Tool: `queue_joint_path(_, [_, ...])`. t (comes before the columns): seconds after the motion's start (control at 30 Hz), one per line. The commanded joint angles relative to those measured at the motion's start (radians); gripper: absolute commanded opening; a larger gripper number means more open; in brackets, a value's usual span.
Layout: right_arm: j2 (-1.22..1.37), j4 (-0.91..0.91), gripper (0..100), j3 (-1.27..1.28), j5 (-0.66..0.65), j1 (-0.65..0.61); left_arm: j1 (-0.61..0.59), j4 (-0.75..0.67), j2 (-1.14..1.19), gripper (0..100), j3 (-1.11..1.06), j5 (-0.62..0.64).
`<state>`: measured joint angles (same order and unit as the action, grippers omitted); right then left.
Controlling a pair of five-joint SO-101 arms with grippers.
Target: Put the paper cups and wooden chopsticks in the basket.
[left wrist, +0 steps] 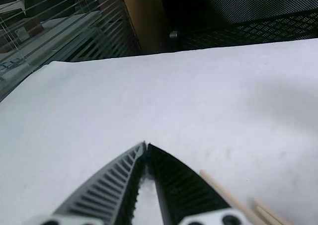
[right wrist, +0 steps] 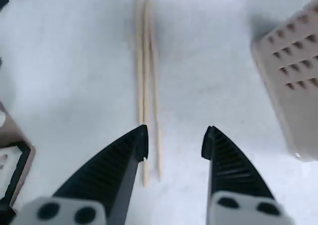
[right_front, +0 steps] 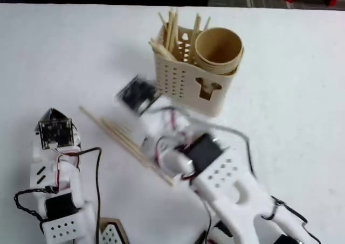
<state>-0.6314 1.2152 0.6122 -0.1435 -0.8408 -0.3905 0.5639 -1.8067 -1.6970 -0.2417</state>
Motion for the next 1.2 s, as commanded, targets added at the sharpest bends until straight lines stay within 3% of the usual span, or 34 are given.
queue_joint_path(0.0, [-0.03, -0.18, 18.4, 0.158, 0.011, -0.074, -0.001, -0.02, -0.016, 3, 0.003, 0.0])
queue_joint_path(0.27, [0.17, -0.314, 18.7, 0.193, 0.011, -0.142, -0.001, -0.02, -0.016, 3, 0.003, 0.0])
queue_joint_path(0.77, [0.713, -0.314, 18.8, -0.193, 0.011, -0.114, -0.001, -0.02, -0.015, 3, 0.003, 0.0])
queue_joint_path(0.97, [0.837, -0.309, 27.7, -0.256, 0.005, -0.097, -0.001, -0.02, -0.015, 3, 0.003, 0.0])
queue_joint_path(1.07, [0.888, -0.308, 24.5, -0.275, 0.003, -0.093, -0.001, -0.02, -0.015, 3, 0.003, 0.0])
queue_joint_path(1.17, [0.905, -0.278, 14.5, -0.307, 0.003, -0.082, -0.001, -0.02, -0.015, 3, 0.003, 0.0])
